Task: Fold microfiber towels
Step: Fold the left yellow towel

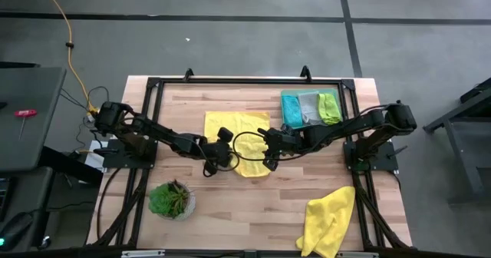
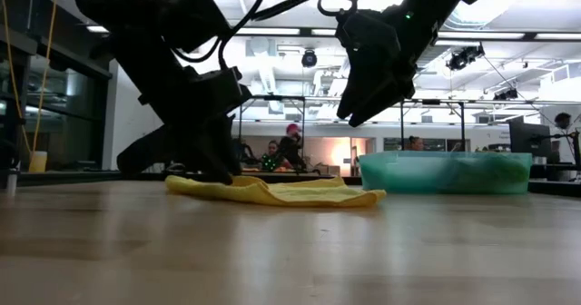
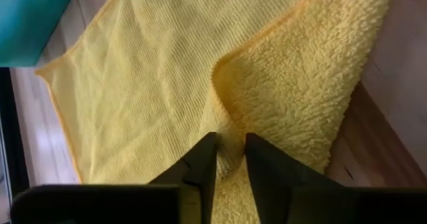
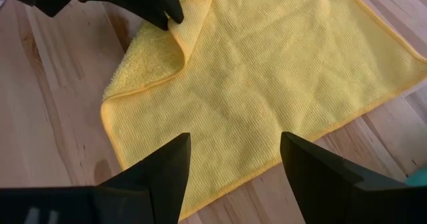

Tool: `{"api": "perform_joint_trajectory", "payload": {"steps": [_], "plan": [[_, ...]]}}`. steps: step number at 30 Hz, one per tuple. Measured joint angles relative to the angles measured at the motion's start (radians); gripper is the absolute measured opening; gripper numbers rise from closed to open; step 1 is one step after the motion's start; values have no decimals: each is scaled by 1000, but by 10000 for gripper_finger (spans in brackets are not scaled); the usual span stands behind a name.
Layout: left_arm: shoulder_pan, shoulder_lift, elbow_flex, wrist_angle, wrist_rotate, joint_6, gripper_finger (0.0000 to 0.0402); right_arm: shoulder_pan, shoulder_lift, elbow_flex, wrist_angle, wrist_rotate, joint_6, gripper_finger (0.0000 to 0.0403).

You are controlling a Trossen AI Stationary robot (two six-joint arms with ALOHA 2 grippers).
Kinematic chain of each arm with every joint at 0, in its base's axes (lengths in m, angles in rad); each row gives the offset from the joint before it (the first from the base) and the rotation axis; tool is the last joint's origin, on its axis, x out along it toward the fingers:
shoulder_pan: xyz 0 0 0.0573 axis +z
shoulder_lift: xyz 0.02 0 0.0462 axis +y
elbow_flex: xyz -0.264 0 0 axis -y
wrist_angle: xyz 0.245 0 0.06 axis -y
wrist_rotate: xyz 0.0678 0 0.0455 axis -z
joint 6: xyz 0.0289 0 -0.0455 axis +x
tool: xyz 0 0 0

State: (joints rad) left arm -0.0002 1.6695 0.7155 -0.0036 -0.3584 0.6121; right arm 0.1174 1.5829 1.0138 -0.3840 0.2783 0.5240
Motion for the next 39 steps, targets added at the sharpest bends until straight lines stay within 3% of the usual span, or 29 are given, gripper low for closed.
{"api": "perform_joint_trajectory", "payload": {"steps": [8, 13, 19, 23, 30, 39], "plan": [[4, 0, 0, 7, -28, -25, 6, 0, 0, 0, 0, 3, 0, 225], [8, -5, 6, -13, -57, -52, 3, 0, 0, 0, 0, 3, 0, 225], [6, -90, 76, -211, -61, -176, 1, 0, 0, 0, 1, -24, -28, 225], [-7, -160, 116, -393, 26, -378, 1, 0, 0, 0, 0, -43, -78, 224], [-77, -194, 120, -603, 267, -694, 0, -13, 0, 0, 1, -43, -116, 225], [-186, -184, 121, -617, 279, -774, 8, -15, 0, 0, 2, -61, -125, 225]]}}
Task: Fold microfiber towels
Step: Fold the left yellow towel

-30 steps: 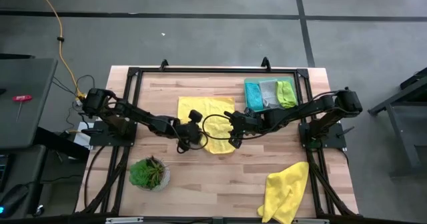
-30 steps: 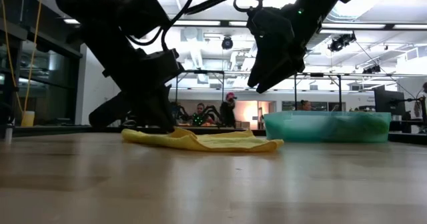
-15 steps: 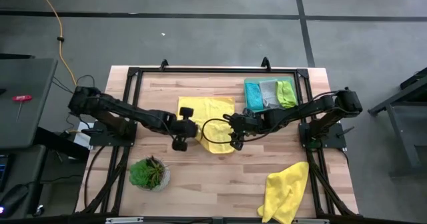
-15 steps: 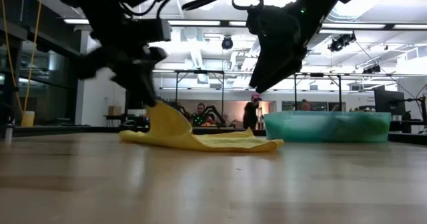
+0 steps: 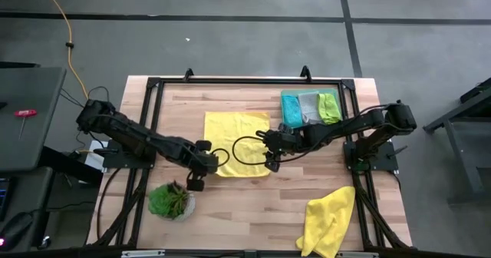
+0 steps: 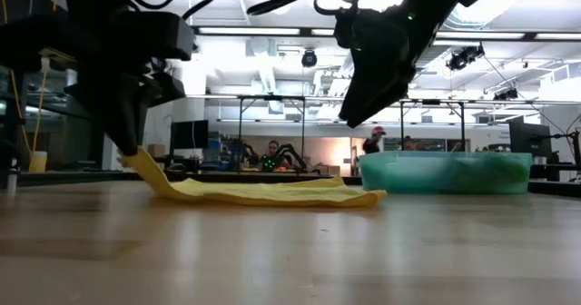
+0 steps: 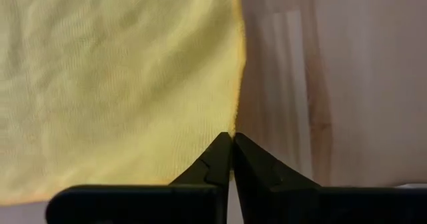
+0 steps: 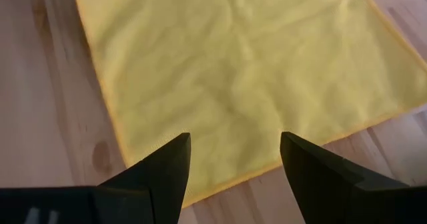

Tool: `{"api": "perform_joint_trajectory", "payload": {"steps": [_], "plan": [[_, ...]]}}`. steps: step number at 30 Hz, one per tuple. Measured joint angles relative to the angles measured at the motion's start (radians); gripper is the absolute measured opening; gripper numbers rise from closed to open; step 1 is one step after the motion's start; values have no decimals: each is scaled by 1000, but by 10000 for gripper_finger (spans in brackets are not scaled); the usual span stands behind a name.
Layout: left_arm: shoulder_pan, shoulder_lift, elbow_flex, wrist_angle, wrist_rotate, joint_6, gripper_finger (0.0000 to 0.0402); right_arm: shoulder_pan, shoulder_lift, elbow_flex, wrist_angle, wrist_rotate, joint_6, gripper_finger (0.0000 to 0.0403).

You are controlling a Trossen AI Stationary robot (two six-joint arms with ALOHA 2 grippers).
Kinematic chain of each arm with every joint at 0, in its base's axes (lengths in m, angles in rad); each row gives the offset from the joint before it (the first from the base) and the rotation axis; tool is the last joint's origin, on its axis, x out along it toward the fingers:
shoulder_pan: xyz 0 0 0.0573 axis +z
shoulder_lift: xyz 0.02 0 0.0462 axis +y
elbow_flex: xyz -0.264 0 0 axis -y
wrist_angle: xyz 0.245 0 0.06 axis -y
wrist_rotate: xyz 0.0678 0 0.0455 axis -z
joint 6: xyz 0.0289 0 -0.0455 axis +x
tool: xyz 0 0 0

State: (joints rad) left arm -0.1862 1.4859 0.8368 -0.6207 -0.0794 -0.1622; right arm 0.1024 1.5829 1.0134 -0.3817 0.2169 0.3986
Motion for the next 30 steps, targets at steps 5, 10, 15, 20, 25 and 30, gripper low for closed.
{"api": "perform_joint_trajectory", "payload": {"steps": [5, 10, 15, 20, 25, 30], "plan": [[-7, 0, -1, -8, 3, -36, 11, 5, 0, 0, -22, -186, -100, 225], [-7, 0, -1, -13, -15, -37, 11, 42, 0, -41, -54, -289, -273, 225], [-6, 0, -1, -15, -18, -27, 12, 85, 0, -129, 13, -289, -412, 225], [-6, 0, -1, -18, -18, -35, 12, 110, 14, -172, 155, -246, -443, 224], [-6, 0, -1, -17, -18, -36, 12, 132, 85, -162, 188, -199, -528, 224], [-3, 0, -1, -18, -19, -36, 12, 141, 159, -140, 228, -108, -561, 224]]}}
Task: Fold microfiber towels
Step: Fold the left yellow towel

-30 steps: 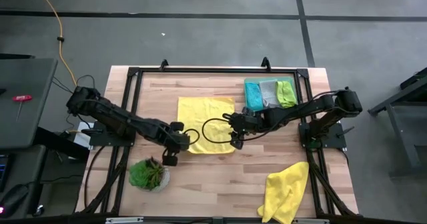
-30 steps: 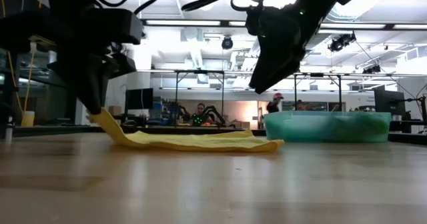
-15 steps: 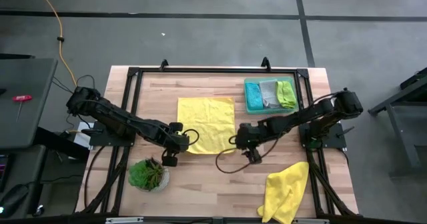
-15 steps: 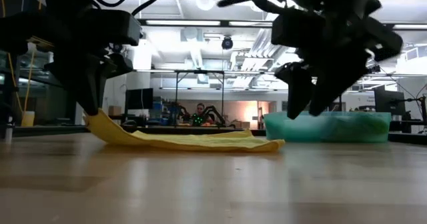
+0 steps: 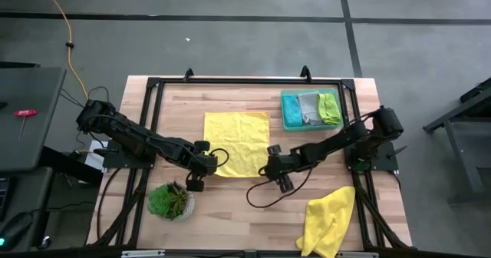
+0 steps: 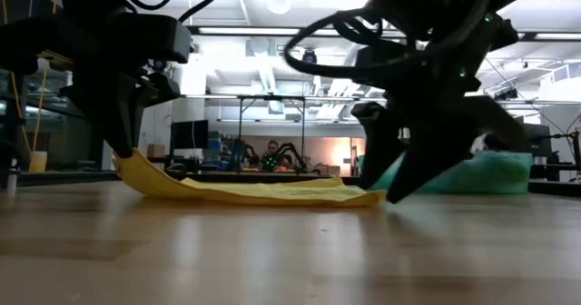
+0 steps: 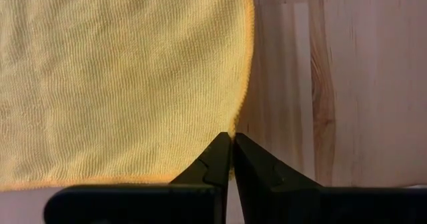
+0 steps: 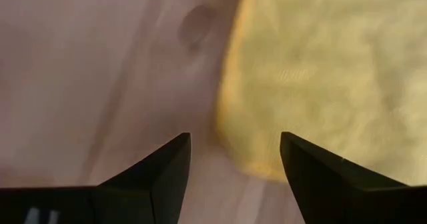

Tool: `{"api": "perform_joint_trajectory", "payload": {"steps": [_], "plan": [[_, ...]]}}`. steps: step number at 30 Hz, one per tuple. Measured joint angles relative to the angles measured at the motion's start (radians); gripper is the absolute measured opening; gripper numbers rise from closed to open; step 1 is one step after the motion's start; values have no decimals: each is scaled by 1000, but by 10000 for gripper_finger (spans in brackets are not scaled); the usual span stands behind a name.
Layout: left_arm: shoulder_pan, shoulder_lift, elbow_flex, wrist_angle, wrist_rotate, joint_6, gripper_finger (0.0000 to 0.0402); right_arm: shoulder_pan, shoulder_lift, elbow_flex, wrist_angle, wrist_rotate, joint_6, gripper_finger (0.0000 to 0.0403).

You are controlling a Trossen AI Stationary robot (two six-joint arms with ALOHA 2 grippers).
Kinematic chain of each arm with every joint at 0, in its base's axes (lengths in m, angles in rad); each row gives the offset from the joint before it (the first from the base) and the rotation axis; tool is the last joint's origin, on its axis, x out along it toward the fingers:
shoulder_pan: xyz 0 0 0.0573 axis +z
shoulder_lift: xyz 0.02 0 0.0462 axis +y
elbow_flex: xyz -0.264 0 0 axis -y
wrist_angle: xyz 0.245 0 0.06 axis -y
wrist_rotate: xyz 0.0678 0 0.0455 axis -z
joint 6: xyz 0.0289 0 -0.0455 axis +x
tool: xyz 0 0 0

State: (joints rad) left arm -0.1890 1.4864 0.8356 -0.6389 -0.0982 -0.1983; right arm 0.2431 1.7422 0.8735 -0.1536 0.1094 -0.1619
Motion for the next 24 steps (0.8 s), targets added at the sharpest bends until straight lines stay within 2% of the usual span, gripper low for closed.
{"api": "perform_joint_trajectory", "payload": {"steps": [4, 7, 11, 18, 20, 24], "plan": [[0, 0, 0, 0, 0, 0, 12, 0, 21, 17, 13, 34, 0, 221], [0, 0, 0, 2, 0, 0, 12, 1, 22, 17, 8, 36, 0, 201], [0, 0, 0, 2, -1, 0, 12, 3, 22, 17, 0, 36, 0, 150], [0, 0, 0, -2, 4, -23, 12, 8, 22, 17, -34, 34, 10, 39], [1, 0, -1, -3, 36, -67, 12, 9, 15, 17, -50, 16, 65, 11], [20, 0, -1, -1, 150, -143, 12, 4, -12, 59, -158, -45, 208, 9]]}}
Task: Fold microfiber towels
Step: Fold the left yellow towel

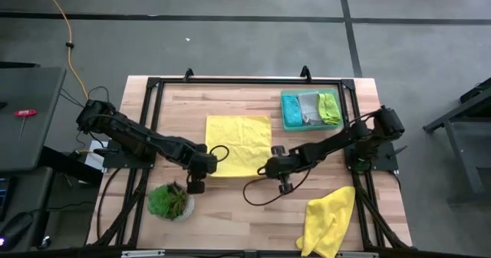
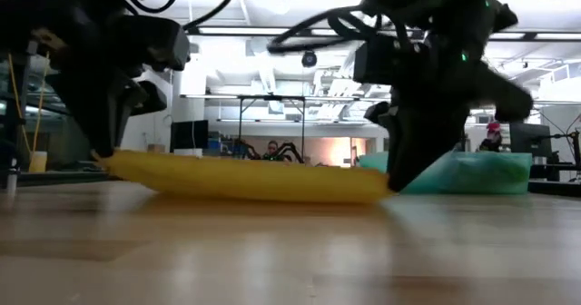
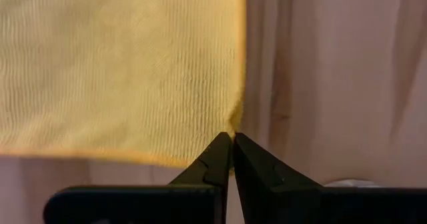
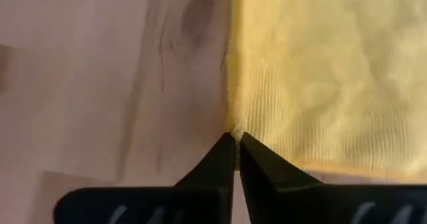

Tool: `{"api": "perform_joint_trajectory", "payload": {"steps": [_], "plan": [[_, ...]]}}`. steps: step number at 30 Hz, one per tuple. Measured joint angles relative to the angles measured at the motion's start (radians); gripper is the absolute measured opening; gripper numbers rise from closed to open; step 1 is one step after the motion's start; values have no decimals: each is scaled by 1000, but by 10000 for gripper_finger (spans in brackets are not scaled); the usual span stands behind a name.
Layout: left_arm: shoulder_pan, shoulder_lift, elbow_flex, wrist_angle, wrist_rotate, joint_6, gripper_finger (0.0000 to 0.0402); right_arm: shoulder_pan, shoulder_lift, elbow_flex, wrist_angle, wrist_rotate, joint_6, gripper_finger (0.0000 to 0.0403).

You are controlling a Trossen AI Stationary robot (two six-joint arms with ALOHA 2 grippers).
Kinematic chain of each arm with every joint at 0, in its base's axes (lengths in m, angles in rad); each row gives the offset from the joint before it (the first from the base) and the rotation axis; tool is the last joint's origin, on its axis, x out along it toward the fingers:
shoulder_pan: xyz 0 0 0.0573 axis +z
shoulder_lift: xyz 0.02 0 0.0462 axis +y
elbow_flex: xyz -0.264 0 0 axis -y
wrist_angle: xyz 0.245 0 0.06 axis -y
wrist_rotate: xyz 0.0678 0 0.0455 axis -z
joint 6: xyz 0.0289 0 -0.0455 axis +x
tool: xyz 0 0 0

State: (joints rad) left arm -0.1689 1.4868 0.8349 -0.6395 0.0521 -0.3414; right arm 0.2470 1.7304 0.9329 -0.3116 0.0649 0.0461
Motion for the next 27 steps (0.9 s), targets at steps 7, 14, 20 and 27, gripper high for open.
{"api": "perform_joint_trajectory", "payload": {"steps": [7, 14, 20, 27], "plan": [[6, 0, 0, 8, 81, -112, 8, -5, -77, 50, -86, -160, 135, 2], [79, -72, 0, -7, 67, -150, 3, -88, -192, 55, -125, -186, 229, 1], [202, -163, 0, -33, -60, -157, 1, -203, -236, 55, -123, -107, 282, 0], [338, -181, 0, -38, -207, -121, 1, -312, -227, 54, -138, 6, 365, 0]]}}
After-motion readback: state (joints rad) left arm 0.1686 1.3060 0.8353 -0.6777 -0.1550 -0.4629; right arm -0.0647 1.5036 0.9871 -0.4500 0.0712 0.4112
